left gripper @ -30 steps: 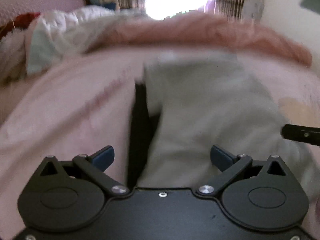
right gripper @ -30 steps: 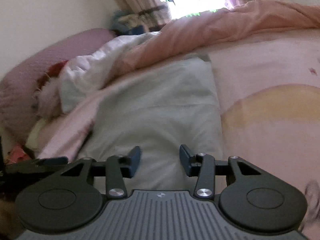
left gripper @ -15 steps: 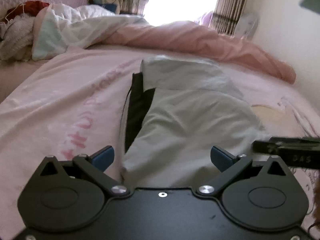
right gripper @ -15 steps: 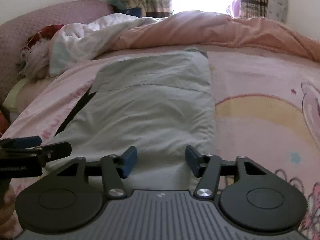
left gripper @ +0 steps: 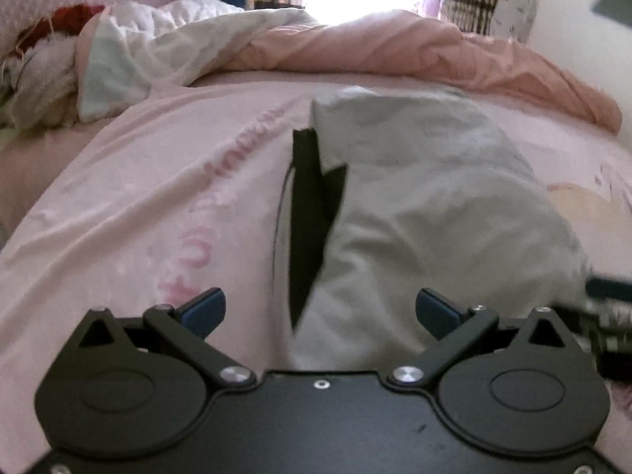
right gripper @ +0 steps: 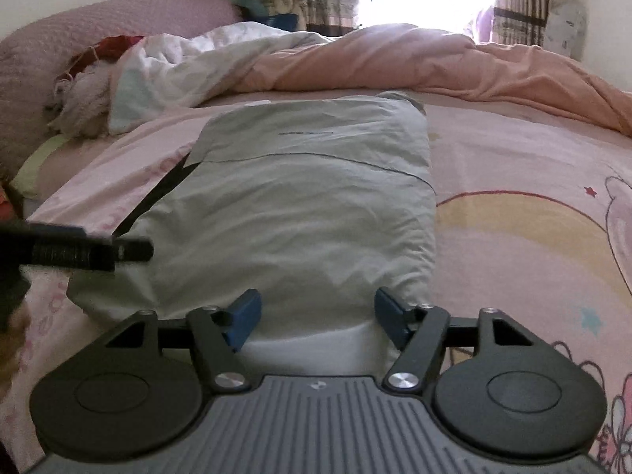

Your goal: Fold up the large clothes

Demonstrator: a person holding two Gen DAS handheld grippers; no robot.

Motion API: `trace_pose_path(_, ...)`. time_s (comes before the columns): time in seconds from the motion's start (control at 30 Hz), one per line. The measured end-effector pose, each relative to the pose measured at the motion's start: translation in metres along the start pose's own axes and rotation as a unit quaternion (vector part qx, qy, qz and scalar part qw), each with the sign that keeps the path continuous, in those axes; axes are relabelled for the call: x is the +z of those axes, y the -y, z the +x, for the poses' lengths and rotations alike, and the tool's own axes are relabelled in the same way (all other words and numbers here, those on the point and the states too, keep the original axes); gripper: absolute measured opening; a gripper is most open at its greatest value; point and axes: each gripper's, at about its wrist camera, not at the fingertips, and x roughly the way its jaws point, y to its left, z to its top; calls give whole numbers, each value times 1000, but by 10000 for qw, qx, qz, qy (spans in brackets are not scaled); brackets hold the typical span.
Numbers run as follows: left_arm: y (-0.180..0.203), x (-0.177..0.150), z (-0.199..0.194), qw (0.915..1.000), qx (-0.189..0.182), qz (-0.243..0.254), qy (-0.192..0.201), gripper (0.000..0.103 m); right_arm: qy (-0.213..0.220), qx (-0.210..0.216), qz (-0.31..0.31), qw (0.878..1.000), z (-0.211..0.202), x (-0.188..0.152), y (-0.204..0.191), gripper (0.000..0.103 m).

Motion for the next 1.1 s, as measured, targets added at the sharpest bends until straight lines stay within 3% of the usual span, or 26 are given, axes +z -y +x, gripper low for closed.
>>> trace_pose_path(0.1,-14,17,16,9995,-300,-103,-84,103,89,90,188,9997,-6,5,10,79)
trace_pose_path(0.13,-16,23,22,9993,-346,-100,-116,103,158,86,321,9993,-7,7,19,84)
trace_pose_path(0.17,-17,29,29,9990,-412,-113,-129,103,141,-57,526,9985,-3,9,30,98)
trace_pose_path(0.23,-15,41,46,9984,-457,-201,-259,103,-164,-433,1047,9934,17,10,54,103)
trace_pose_path(0.3,-14,49,73,9956,-685,-322,-557,103,-169,254,1509,9881,31,6,78,97)
trace_pose_path(0.37,-14,57,92,9898,-1074,-528,-775,103,-234,1019,2012,9740,44,7,96,84)
trace_pose_path(0.4,-13,60,99,9872,-1210,-602,-847,103,-243,1345,2168,9666,51,11,103,84)
trace_pose_path(0.47,-8,64,106,9860,-1319,-578,-845,103,-383,1546,2156,9634,68,23,108,89)
trace_pose_path(0.53,-1,70,113,9869,-1318,-391,-847,103,-502,1865,1992,9607,85,37,112,103)
trace_pose_path(0.57,0,73,118,9870,-1329,-359,-832,103,-559,1968,1924,9598,91,43,113,103)
trace_pose_path(0.77,4,84,134,9900,-1195,-545,-510,103,-659,1674,1802,9670,123,78,93,103)
trace_pose_path(0.83,9,83,136,9912,-1184,-448,-396,103,-595,1394,1591,9756,122,77,87,95)
trace_pose_path(1.0,21,76,114,9956,-847,-397,75,40,-66,983,1443,9846,97,72,74,40)
trace_pose_path(1.1,31,87,95,9964,-729,-399,140,19,287,843,1083,9901,68,80,56,33)
